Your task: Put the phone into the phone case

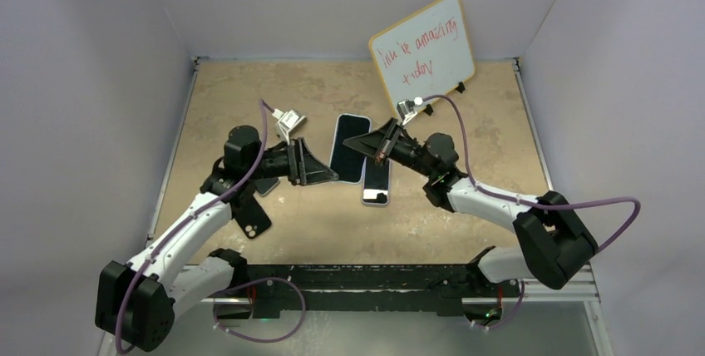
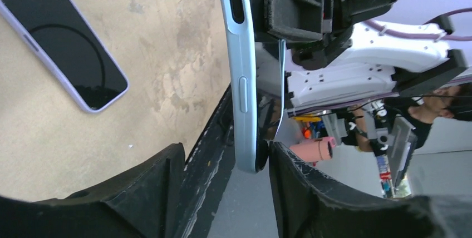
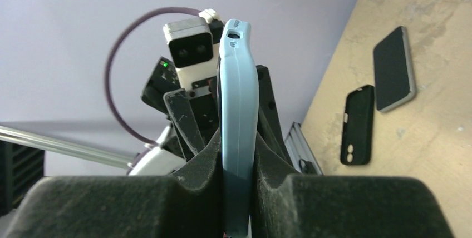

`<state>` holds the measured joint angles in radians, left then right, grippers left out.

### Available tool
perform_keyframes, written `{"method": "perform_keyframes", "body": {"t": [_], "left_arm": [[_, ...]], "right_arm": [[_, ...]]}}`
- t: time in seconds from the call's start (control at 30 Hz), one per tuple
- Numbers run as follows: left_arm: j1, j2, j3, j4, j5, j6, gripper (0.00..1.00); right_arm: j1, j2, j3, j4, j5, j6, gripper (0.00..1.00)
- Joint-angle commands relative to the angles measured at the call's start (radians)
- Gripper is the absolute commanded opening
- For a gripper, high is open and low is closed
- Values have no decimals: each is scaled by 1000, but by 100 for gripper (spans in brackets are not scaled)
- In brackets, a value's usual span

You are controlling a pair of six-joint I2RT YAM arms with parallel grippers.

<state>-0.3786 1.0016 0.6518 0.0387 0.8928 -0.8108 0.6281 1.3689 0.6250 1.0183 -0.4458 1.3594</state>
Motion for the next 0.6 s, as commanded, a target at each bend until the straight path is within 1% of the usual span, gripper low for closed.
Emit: {"method": "perform_keyframes", "body": {"t": [0.0,0.07,0.13,0.17,0.23,0.27,0.3,0.33,0.4,0.47,0.5,0.57], "left_arm": [[4,-5,-50,259,19,-140,59],[4,3,-59,289,23,-155,59],[4,10,-57,294,16,-159,55],[4,12,-57,301,12,-165,48],[4,22,-51,298,2,-171,26],[4,30,-42,269,-9,-157,15],[4,41,-27,215,-21,-127,5],[4,58,-2,160,-34,-92,0],[4,82,34,27,-73,-18,0],[4,96,54,-79,-103,32,0],[4,95,59,-100,-115,50,0],[4,83,60,-100,-120,63,0]], "right_arm": [[-11,-11,-3,237,53,148,7],[-14,-15,-5,233,57,147,7],[-13,-20,-3,207,55,130,8],[-13,-22,-6,197,55,123,8],[-13,-28,-13,181,56,104,12],[-13,-33,-12,156,54,84,16],[-14,-37,-8,128,51,60,22],[-13,-43,-4,104,50,35,27],[-14,-53,-1,72,51,-1,34],[-14,-61,2,32,52,-25,35],[-13,-63,4,13,52,-36,32],[-14,-65,9,-23,56,-68,19]]}}
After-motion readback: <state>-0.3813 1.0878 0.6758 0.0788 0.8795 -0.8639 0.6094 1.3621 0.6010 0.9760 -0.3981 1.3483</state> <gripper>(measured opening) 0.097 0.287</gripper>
